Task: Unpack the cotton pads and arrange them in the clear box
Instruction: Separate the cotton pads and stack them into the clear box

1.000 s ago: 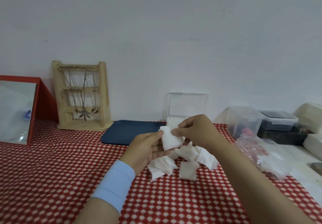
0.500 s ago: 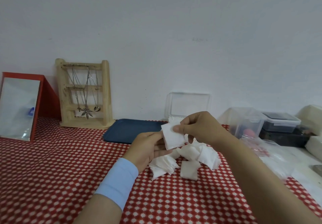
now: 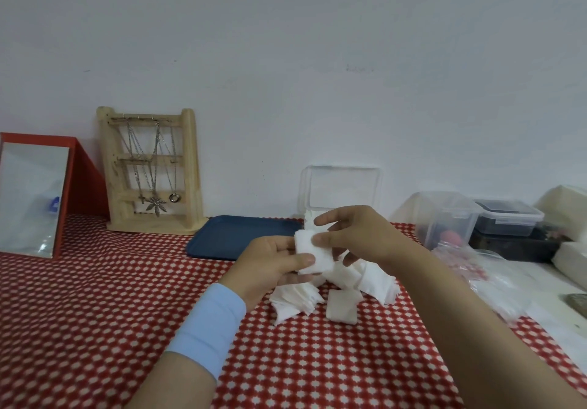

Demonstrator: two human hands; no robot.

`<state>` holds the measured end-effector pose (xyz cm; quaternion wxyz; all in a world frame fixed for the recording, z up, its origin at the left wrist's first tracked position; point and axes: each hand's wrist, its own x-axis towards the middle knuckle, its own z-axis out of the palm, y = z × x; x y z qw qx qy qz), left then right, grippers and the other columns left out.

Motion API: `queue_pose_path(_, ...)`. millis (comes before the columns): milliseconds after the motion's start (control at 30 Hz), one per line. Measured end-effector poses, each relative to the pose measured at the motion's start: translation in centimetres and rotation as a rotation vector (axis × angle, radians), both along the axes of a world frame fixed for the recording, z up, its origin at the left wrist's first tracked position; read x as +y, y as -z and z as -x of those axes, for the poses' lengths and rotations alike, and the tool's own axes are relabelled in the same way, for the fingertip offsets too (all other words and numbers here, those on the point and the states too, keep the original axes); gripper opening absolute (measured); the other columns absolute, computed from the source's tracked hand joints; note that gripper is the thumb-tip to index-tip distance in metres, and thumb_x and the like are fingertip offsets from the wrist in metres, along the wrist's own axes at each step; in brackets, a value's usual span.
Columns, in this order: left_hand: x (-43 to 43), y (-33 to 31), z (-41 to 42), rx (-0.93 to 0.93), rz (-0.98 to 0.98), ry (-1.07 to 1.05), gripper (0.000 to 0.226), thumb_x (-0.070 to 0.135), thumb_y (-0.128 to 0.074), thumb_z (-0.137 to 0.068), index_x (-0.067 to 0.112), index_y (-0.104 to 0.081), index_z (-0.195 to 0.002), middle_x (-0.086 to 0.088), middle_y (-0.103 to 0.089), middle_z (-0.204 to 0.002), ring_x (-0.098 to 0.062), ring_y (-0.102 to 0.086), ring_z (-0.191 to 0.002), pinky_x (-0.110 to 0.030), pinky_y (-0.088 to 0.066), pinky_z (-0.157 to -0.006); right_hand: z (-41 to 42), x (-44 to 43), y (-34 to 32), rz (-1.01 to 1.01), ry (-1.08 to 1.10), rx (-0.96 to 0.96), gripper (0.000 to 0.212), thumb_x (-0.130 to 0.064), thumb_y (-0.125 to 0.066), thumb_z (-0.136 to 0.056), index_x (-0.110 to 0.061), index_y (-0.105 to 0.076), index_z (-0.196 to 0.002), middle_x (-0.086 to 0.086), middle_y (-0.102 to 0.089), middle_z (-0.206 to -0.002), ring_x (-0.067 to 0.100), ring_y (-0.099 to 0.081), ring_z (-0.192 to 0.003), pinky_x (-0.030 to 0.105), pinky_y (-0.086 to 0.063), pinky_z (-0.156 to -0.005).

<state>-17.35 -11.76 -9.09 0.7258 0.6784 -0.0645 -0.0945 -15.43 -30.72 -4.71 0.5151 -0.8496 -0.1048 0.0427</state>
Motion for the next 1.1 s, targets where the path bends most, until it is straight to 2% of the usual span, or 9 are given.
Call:
queue_pose_path(133, 1.0, 0.2, -0.3, -0.021, -0.097, -0.125, 0.023, 0.001, -0.073, -0.09, 0.012, -0.074, -0.109, -0.003, -0.08, -0.101, -0.017, -0.077, -0.092, -0.023, -0.06, -0.07, -0.7, -0.6, 0.2, 0.348, -0.044, -0.166, 0.016, -0.015, -0.077, -0.086, -0.025, -0.073, -0.098, -0.007, -0.076, -0.086, 0.004, -0.069, -0.059, 0.015, -0.05, -0.053)
queue_pose_path(200, 1.6, 0.6, -0.5, -0.01, -0.061, -0.183, 0.025, 0.002, -0.07, -0.092, 0.008, -0.073, -0.116, -0.008, -0.079, -0.104, -0.022, -0.077, -0.093, -0.025, -0.059, -0.07, -0.7, -0.7, 0.3, 0.536, -0.143, -0.125, 0.018, -0.01, -0.076, -0.085, -0.027, -0.076, -0.093, -0.01, -0.075, -0.092, 0.002, -0.069, -0.059, 0.017, -0.054, -0.058)
queue_pose_path(367, 1.8, 1.0, -0.5, 0.032, 0.086, -0.225, 0.017, 0.015, -0.065, -0.098, 0.006, -0.071, -0.111, -0.016, -0.077, -0.106, -0.028, -0.077, -0.09, -0.028, -0.059, -0.066, 0.1, 0.7, 1.6, 0.852, -0.321, 0.042, 0.041, -0.006, -0.078, -0.084, -0.02, -0.071, -0.121, -0.002, -0.071, -0.116, 0.016, -0.074, -0.081, 0.022, -0.059, -0.069)
queue_pose_path(500, 1.5, 1.3, -0.5, 0.003, 0.045, -0.245, 0.013, 0.016, -0.065, -0.098, 0.009, -0.073, -0.106, -0.013, -0.078, -0.104, -0.029, -0.076, -0.095, -0.039, -0.062, -0.083, 0.4, 1.3, 2.0, 0.991, -0.324, -0.028, 0.049, -0.015, -0.082, -0.081, -0.024, -0.069, -0.128, -0.005, -0.066, -0.124, 0.015, -0.061, -0.104, 0.023, -0.048, -0.08)
queue_pose_path(633, 1.4, 1.5, -0.6, -0.012, 0.006, -0.277, 0.012, 0.016, -0.065, -0.098, 0.011, -0.074, -0.105, -0.01, -0.078, -0.104, -0.027, -0.076, -0.096, -0.039, -0.062, -0.084, 0.3, 0.6, 1.2, 0.883, -0.303, -0.05, 0.029, -0.025, -0.081, -0.083, -0.029, -0.078, -0.111, -0.013, -0.066, -0.11, 0.01, -0.059, -0.096, 0.021, -0.048, -0.078)
queue_pose_path(800, 1.3, 1.3, -0.3, -0.073, -0.052, -0.312, 0.014, 0.016, -0.063, -0.1, 0.015, -0.076, -0.095, -0.005, -0.079, -0.099, -0.021, -0.076, -0.091, -0.028, -0.062, -0.069, 0.0, -1.3, -0.7, 0.497, -0.256, -0.124, 0.006, -0.031, -0.077, -0.086, -0.033, -0.079, -0.09, -0.018, -0.073, -0.096, 0.001, -0.064, -0.094, 0.024, -0.052, -0.086)
queue_pose_path(933, 1.0, 0.8, 0.2, -0.094, -0.064, -0.3, 0.017, 0.013, -0.063, -0.099, 0.012, -0.078, -0.092, -0.007, -0.079, -0.098, -0.019, -0.076, -0.087, -0.025, -0.061, -0.066, -0.2, -1.4, -0.7, 0.265, -0.3, -0.099, 0.012, -0.025, -0.072, -0.092, -0.031, -0.079, -0.099, -0.007, -0.075, -0.107, 0.016, -0.07, -0.103, 0.042, -0.058, -0.094)
queue_pose_path(1000, 0.9, 0.7, 0.2, -0.088, -0.063, -0.274, 0.017, 0.016, -0.063, -0.099, 0.012, -0.078, -0.093, -0.011, -0.079, -0.101, -0.022, -0.076, -0.091, -0.027, -0.062, -0.069, -0.2, -0.9, -0.5, 0.234, -0.3, -0.118, 0.019, -0.021, -0.073, -0.091, -0.033, -0.077, -0.105, -0.003, -0.073, -0.11, 0.015, -0.071, -0.097, 0.038, -0.062, -0.085)
queue_pose_path(1100, 0.7, 0.4, 0.5, -0.054, 0.011, -0.176, 0.02, 0.024, -0.066, -0.097, 0.008, -0.077, -0.099, -0.018, -0.077, -0.105, -0.029, -0.075, -0.098, -0.031, -0.062, -0.072, 0.1, 0.0, -0.4, 0.183, -0.231, -0.15, 0.038, -0.016, -0.08, -0.085, -0.025, -0.069, -0.12, 0.002, -0.073, -0.092, 0.007, -0.07, -0.07, 0.025, -0.059, -0.064)
